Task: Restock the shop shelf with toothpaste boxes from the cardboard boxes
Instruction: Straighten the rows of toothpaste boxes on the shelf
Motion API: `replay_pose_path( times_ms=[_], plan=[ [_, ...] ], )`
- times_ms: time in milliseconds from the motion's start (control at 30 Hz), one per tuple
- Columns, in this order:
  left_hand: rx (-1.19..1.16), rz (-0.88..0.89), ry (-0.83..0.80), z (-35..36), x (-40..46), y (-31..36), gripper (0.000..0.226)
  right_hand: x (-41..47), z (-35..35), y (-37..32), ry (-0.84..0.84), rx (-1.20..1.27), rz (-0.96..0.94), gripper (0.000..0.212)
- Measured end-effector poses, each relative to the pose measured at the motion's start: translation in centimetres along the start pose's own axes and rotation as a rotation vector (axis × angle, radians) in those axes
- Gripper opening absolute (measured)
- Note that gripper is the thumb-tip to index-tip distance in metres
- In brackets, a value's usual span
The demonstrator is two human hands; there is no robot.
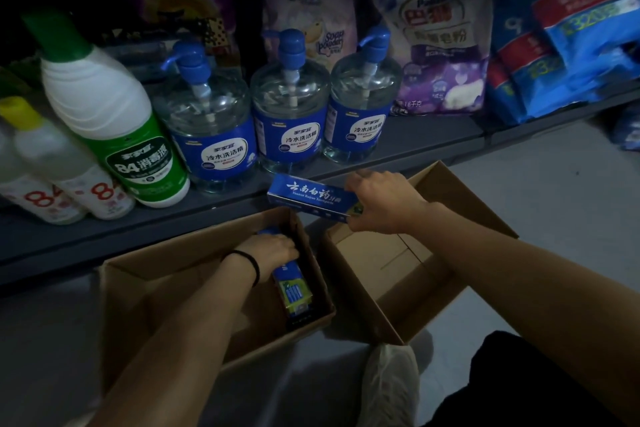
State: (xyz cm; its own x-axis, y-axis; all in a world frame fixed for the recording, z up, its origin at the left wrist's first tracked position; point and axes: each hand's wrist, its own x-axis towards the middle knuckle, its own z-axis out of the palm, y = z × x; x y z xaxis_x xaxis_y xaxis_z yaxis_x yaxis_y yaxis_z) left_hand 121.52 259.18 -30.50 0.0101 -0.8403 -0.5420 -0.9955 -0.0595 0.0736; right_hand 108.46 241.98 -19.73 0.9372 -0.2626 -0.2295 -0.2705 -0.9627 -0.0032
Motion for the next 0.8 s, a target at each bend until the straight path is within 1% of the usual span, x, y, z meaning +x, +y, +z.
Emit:
replay_pose_path(
  times_ms=[167,333,500,667,800],
  plan=[
    [0.041,0.04,-0.02,-0.5,0.0,-0.4,0.05,0.5,-0.1,0.0,0.007,0.004,-0.001,0.049],
    [-0.023,0.019,0.021,-1.1,-2.2,-0.6,0.051,0.0,-1.0,-0.6,0.044,-0.009,-0.004,0.048],
    [-0.043,-0.015,0.124,-3.2,-5.9,-0.6,0.048,-1.4,-3.0,-1.9,0.1,-0.028,-0.016,0.049],
    [-0.028,-0.093,0.212,-5.4,-11.0,-0.3,0.05,-3.3,-6.2,-3.8,0.129,-0.048,-0.047,0.048],
    [-0.036,-0.163,0.306,-6.9,-16.0,-0.2,0.048,-4.7,-9.3,-5.6,0.153,-0.093,-0.087,0.053]
  ],
)
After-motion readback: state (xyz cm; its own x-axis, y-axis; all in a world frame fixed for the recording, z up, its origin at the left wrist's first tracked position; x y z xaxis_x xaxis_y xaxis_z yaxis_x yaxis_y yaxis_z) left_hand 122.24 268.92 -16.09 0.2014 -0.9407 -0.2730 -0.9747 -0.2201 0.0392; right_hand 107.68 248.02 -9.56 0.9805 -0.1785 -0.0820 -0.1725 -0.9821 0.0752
